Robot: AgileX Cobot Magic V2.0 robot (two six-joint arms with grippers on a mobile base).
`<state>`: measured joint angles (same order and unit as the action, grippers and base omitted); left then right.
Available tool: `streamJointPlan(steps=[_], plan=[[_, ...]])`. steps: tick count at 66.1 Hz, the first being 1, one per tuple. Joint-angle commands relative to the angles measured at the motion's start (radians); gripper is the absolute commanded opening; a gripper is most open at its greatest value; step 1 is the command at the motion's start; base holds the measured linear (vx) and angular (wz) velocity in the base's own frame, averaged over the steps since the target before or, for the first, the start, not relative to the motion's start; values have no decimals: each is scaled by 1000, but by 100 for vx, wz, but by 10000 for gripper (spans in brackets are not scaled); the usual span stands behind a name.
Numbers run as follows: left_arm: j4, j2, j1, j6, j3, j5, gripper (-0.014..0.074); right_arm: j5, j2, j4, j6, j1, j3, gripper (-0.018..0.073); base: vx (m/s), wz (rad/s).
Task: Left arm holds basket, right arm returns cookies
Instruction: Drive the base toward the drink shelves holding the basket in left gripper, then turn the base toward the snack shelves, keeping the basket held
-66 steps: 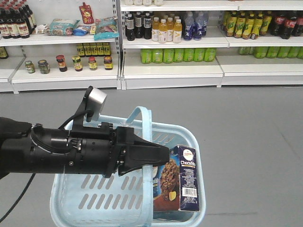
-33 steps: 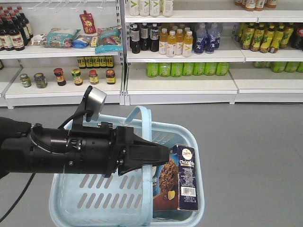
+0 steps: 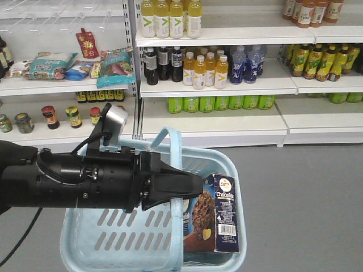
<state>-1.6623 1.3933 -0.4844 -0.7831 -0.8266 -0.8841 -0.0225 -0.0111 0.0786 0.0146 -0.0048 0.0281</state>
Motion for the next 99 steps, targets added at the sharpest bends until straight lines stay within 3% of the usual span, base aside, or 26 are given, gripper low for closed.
streamJointPlan(steps=[1, 44, 99], plan=[[-83, -33, -4, -12, -40, -49, -3, 72, -13, 6, -2, -5, 18, -3, 44, -6], [-83, -33, -4, -12, -40, -49, -3, 72, -13, 6, -2, -5, 18, -3, 42, -9], [-83, -33, -3, -12, -40, -47, -3, 72, -13, 6, -2, -5, 18, -3, 28, -80]])
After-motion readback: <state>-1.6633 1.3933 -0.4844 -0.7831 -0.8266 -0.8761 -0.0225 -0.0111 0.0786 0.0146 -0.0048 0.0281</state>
